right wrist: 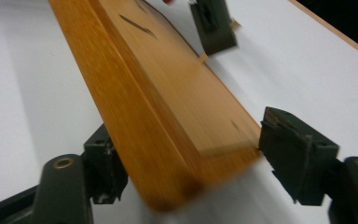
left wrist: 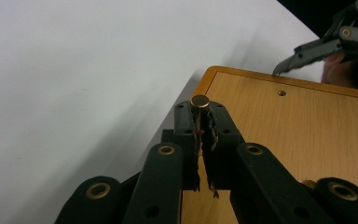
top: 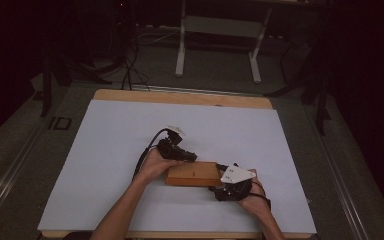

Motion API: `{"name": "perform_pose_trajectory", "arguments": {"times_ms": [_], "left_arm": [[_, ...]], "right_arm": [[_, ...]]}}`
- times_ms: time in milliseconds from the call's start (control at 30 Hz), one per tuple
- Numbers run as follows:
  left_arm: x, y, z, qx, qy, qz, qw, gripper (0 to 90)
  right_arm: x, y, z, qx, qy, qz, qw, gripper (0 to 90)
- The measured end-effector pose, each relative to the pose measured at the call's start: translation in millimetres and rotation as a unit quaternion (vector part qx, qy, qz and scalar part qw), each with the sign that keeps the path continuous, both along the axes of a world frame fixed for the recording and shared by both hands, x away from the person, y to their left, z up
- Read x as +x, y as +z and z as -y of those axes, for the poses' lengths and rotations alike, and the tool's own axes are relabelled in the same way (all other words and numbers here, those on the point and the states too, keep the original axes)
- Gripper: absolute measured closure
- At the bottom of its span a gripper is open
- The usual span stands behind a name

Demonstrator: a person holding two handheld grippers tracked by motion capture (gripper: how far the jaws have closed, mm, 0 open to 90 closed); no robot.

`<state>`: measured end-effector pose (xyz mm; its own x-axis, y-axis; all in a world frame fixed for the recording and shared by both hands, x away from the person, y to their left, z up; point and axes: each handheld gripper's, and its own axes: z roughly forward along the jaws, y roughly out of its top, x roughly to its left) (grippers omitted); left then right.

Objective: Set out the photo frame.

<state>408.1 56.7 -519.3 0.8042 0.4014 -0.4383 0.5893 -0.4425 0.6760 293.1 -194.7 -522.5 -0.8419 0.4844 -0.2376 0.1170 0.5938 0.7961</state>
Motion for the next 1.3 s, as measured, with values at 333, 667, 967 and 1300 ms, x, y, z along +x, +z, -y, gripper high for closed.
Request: {"name": "perform_pose_trajectory", "arguments": {"times_ms": [333,667,967,1300], "left_arm": [[-6.1,-3.6,4.6,-0.005,-0.011,0.006,0.9999,80.3],[-21.0,11.7,-26.1,-0.006,0.03,0.066,0.9973,66.4],[-42.4,18.7,-60.9,-0.011,0.081,0.121,0.9893,61.7],[-66.2,12.5,-85.6,-0.006,0.099,0.153,0.9831,55.4]], "right_arm": [[1.6,3.2,-1.1,0.018,0.007,0.004,0.9998,46.7],[3.9,5.6,1.2,0.032,0.009,-0.005,0.9994,50.7],[4.7,6.2,3.6,0.034,0.008,-0.01,0.9993,50.6],[5.6,6.7,4.7,0.034,0.008,-0.011,0.9993,50.4]]}}
